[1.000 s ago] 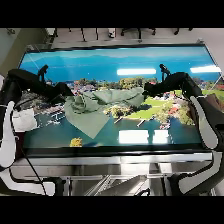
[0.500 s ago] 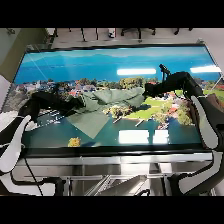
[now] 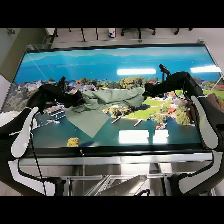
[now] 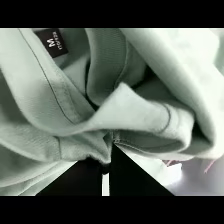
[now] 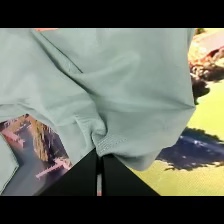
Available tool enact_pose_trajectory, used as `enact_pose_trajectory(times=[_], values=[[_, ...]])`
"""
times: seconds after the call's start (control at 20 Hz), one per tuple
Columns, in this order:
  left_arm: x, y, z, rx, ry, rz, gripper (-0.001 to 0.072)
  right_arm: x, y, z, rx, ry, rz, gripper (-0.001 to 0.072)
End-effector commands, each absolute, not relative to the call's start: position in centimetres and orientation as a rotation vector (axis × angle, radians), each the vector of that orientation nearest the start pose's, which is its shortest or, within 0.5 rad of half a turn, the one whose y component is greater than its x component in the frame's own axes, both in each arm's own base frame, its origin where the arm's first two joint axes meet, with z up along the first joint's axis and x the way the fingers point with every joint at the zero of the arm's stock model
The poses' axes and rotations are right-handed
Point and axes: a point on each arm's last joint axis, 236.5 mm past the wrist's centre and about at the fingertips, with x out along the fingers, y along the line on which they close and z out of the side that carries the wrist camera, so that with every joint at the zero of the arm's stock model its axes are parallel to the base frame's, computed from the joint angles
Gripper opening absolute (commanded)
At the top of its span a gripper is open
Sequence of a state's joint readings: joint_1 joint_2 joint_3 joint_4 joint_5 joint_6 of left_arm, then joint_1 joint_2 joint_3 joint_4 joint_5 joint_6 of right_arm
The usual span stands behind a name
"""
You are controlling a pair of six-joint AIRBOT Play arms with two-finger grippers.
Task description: Fold the shirts.
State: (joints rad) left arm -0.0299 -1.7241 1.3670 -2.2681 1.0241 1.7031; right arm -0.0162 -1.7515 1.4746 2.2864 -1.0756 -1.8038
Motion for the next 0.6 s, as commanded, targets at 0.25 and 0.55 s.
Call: enact_pose_trajectory(times=[0.25, 0.55], values=[[47.7, -13.9, 19.1, -0.447, 0.759, -0.481, 0.0015, 49.3, 15.6, 17.1, 0.607, 0.825, 0.712, 0.002], [23.4, -8.5, 60.3, -0.171, -0.329, -0.413, 0.0014, 32.6, 13.0, 50.1, 0.17, 0.048, 0.713, 0.002]])
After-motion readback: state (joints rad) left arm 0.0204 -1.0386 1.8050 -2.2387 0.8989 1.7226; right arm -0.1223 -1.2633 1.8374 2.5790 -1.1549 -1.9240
